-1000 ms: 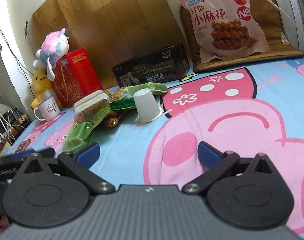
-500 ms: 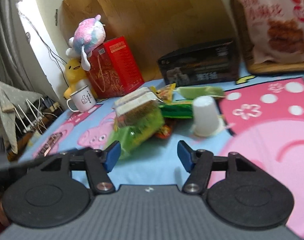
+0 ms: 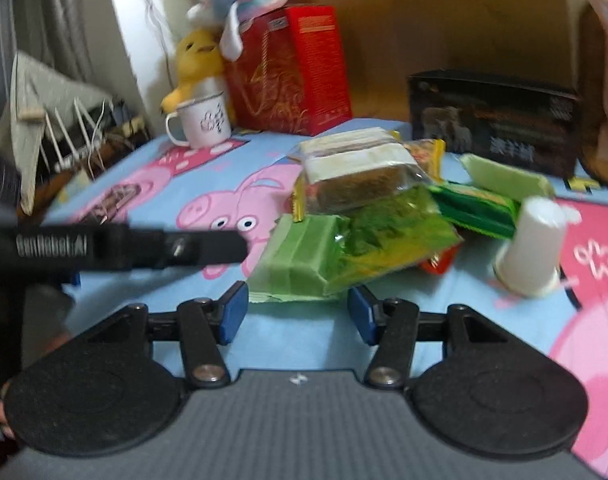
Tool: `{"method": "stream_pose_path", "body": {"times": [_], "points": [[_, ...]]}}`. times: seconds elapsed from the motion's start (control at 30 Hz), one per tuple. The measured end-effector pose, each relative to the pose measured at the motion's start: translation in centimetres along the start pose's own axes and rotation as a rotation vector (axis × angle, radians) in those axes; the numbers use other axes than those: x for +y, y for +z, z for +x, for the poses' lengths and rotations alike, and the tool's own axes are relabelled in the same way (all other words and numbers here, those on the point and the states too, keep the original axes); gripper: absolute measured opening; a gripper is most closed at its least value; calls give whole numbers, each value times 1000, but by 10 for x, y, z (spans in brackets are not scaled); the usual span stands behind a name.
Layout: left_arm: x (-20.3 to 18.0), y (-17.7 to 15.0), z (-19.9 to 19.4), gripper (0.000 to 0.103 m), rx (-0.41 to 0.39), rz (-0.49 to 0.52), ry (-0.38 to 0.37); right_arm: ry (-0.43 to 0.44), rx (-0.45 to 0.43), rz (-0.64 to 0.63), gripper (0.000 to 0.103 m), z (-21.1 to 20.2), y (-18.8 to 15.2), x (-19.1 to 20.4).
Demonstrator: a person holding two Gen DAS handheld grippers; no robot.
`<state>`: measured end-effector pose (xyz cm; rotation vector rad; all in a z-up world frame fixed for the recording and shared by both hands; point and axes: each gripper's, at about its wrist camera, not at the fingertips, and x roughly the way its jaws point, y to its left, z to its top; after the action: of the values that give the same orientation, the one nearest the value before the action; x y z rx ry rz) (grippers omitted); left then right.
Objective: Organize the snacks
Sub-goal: 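Close the left gripper on the light green wrapped pastry, then lift the pastry with the left gripper and drop it into the black tin box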
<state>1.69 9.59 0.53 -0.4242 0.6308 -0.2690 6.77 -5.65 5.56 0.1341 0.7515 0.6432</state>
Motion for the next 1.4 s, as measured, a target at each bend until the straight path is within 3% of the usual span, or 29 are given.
{"method": "stream_pose_path", "body": {"times": [0.07,0.1,0.13,0.27,0.37,0.43,0.8,1.07,1.2,1.23,1.3,1.4], "points": [[0,4,11,69,34,-14,-20,6,6,-30,57,5,1,-1],[1,4,17,54,67,-33,-36,4,9,-44,51,8,3,0],[2,3,20,52,88,-53,-46,7,14,-50,39,8,4,1],[-2,-9,-1,50,74,-11,-30,70,26,-11,28,-1,-2,11],[5,-21,-23,50,71,-55,-43,156,38,-1,27,-11,-13,22],[8,-27,-34,50,66,-87,-41,168,28,-32,24,-15,-20,29],[-23,-17,-33,50,37,-50,-67,90,-132,-83,20,-43,-12,31],[-25,-29,-16,51,104,-38,-66,54,-85,-47,21,-41,-23,16],[-23,-27,-19,58,99,-38,-73,58,-57,-59,31,-39,-28,16],[-22,-25,-22,62,92,-33,-66,57,-47,-70,49,-39,-28,17],[-17,-21,-27,68,80,-23,-59,46,-34,-105,73,-42,-30,18],[-12,-17,-25,69,102,-30,-74,31,-7,-190,77,-44,-31,19]]}}
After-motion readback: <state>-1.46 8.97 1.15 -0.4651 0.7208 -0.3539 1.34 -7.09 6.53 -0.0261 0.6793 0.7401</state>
